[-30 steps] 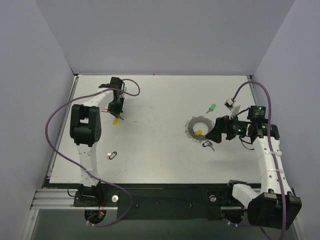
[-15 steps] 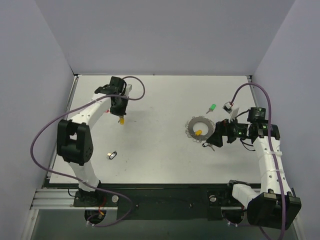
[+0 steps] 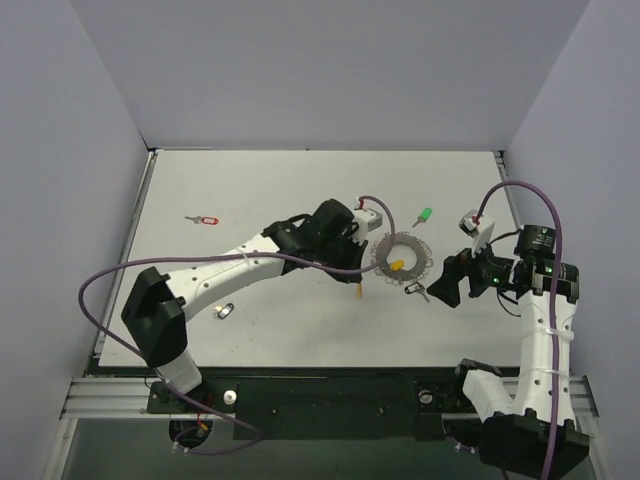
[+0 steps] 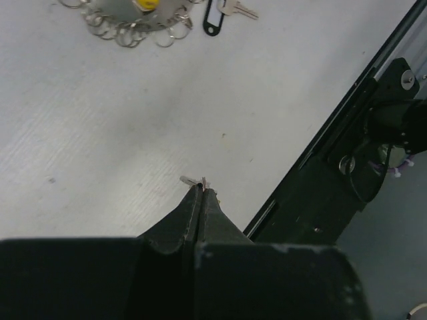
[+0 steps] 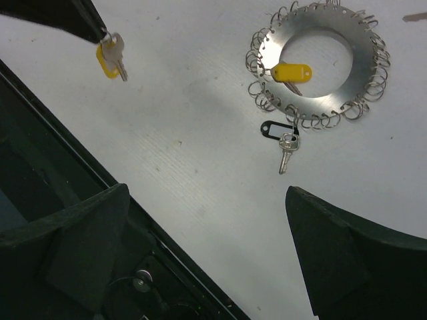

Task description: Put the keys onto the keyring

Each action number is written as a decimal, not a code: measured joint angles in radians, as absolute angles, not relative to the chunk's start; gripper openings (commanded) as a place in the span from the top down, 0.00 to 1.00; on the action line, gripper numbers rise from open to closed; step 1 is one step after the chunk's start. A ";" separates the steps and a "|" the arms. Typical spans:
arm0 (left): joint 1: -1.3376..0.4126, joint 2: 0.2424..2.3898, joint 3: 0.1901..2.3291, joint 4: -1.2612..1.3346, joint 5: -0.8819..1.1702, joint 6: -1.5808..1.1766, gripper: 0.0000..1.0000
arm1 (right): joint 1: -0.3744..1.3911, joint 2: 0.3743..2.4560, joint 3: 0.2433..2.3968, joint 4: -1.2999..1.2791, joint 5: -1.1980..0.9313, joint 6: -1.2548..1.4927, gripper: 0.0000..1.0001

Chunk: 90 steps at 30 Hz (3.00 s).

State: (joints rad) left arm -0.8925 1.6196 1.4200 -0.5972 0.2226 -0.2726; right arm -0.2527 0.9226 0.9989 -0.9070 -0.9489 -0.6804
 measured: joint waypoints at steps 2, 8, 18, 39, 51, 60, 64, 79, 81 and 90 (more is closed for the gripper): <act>-0.933 1.684 1.423 -0.550 0.244 -0.313 1.00 | -0.284 0.927 0.985 -0.907 -0.950 -0.680 0.03; -1.017 1.852 1.425 -0.453 0.292 -0.398 1.00 | -0.321 0.951 0.962 -0.907 -0.952 -0.678 0.03; -1.067 1.918 1.379 -0.316 0.324 -0.491 1.00 | -0.328 0.976 0.932 -0.901 -0.961 -0.678 0.03; -0.922 1.967 1.234 -0.231 0.311 -0.512 0.69 | -0.328 0.995 0.924 -0.901 -0.979 -0.678 0.03; -0.871 1.710 1.128 -0.234 0.210 -0.470 0.44 | -0.266 1.050 0.945 -0.988 -0.939 -0.839 0.05; -0.602 1.198 0.989 -0.205 0.192 -0.339 0.18 | -0.009 1.216 1.124 -0.993 -0.781 -0.876 0.16; -0.479 1.101 0.883 -0.184 0.213 -0.268 0.19 | 0.109 1.345 1.217 -0.929 -0.662 -0.764 0.20; -0.477 1.093 0.781 -0.192 0.256 -0.123 0.23 | 0.479 1.585 1.247 -0.896 -0.614 -0.751 0.30; -0.477 1.098 0.770 -0.157 0.313 -0.138 0.30 | 0.482 1.589 1.248 -0.903 -0.639 -0.746 0.31; -0.719 1.404 0.773 0.092 0.471 -0.464 0.50 | 0.160 1.498 1.170 -0.807 -0.789 -0.580 0.28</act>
State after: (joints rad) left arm -0.7185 1.4040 0.7727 0.0921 0.4706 -0.4641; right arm 0.1604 1.4982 1.1698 -0.8070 -0.7891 -0.5804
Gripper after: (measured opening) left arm 0.557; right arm 0.712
